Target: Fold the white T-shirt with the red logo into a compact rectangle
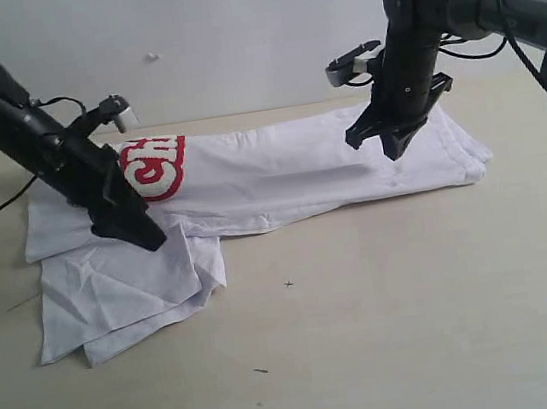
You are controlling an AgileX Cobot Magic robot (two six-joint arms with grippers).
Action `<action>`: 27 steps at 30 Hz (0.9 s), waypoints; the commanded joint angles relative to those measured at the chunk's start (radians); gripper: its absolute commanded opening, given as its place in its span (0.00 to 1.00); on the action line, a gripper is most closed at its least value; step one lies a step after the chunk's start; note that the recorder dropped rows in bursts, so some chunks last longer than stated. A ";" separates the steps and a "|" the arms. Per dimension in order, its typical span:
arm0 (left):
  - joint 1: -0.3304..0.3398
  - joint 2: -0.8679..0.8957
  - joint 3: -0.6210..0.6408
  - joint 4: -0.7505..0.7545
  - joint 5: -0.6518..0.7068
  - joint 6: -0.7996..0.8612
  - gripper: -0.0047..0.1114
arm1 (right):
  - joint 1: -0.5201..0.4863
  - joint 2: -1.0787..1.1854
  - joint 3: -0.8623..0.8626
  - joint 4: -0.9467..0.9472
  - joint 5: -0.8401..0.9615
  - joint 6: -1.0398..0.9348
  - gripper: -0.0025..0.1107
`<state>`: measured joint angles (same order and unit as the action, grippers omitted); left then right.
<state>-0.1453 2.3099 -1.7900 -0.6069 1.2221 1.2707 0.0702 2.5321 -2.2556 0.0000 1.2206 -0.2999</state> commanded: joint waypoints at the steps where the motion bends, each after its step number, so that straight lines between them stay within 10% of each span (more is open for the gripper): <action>1: -0.016 -0.017 -0.012 0.101 -0.001 0.040 0.94 | -0.002 -0.039 0.005 0.000 0.000 -0.013 0.02; 27: -0.008 -0.054 -0.012 0.141 -0.044 -0.251 0.83 | -0.002 -0.053 0.005 0.022 0.000 -0.039 0.02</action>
<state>-0.1504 2.2875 -1.7939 -0.4728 1.1969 1.0153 0.0702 2.4933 -2.2556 0.0156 1.2250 -0.3291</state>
